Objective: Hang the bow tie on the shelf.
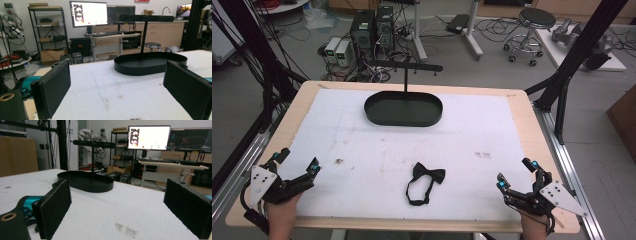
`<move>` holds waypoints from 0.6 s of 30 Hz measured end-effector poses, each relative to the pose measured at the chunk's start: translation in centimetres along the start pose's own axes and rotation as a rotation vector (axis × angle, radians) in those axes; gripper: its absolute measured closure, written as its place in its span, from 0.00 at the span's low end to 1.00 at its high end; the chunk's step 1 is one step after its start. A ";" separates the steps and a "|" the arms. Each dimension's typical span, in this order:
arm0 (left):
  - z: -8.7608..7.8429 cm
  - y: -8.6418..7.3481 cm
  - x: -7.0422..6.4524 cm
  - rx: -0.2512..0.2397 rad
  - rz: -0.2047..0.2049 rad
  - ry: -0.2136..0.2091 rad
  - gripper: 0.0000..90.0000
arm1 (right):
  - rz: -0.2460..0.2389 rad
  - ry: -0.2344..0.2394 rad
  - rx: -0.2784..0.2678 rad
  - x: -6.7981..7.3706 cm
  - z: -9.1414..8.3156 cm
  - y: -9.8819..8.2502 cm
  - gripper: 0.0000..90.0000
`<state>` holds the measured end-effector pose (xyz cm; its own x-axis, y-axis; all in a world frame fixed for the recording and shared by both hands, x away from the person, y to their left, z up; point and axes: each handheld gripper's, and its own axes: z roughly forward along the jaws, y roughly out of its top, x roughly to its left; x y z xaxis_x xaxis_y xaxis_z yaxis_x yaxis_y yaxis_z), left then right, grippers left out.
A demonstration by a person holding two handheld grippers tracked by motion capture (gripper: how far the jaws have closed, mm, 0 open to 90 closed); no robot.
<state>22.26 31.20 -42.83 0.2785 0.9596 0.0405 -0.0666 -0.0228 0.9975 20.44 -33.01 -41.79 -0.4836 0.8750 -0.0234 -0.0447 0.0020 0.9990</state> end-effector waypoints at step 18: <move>-0.1 0.0 0.2 0.004 -0.009 0.004 0.09 | -0.020 0.106 0.001 0.6 0.9 1.5 0.08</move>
<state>22.20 31.44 -42.82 0.2755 0.9608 0.0315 -0.0603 -0.0154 0.9981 20.88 -32.00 -40.29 -0.5727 0.8184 -0.0469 -0.0544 0.0192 0.9983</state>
